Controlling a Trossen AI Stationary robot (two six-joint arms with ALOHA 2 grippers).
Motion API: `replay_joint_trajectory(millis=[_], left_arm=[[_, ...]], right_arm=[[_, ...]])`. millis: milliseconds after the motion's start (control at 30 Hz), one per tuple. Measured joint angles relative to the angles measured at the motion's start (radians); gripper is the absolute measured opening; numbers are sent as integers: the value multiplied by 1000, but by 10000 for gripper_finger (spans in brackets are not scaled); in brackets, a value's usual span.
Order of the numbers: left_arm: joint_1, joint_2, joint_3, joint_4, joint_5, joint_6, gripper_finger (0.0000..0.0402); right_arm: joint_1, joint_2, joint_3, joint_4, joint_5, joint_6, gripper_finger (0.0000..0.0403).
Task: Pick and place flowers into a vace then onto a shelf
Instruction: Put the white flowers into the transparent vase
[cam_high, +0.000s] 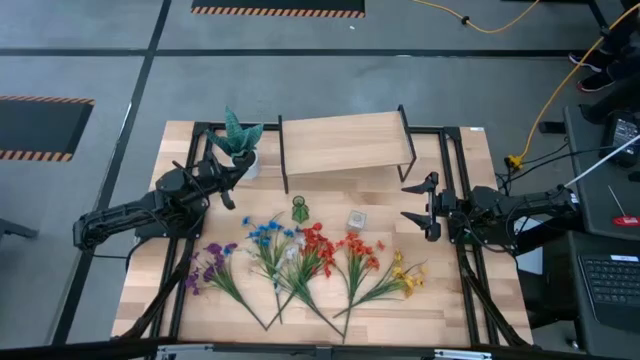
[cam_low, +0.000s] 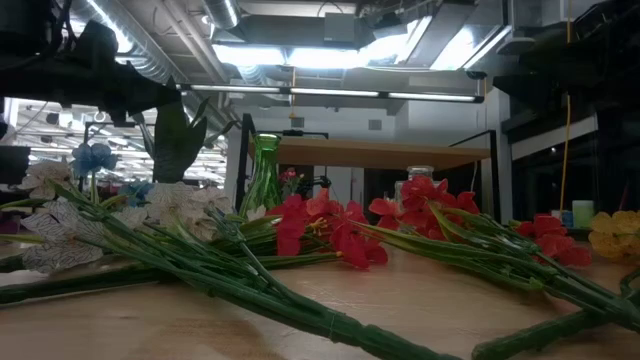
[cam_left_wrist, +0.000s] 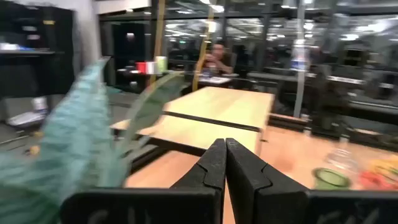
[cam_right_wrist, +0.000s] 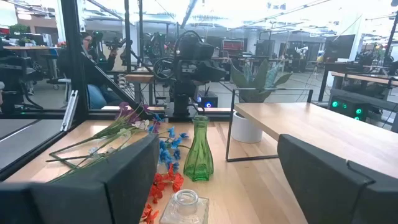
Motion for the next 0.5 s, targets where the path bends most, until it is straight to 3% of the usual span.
replay_joint_trajectory(millis=[233, 500], left_arm=[[-16, 0, 43, 8, 217, -4, 2], [-91, 9, 97, -1, 220, 31, 2]], right_arm=[[1, 0, 0, 12, 0, 8, 327], [1, 0, 0, 6, 0, 13, 327]])
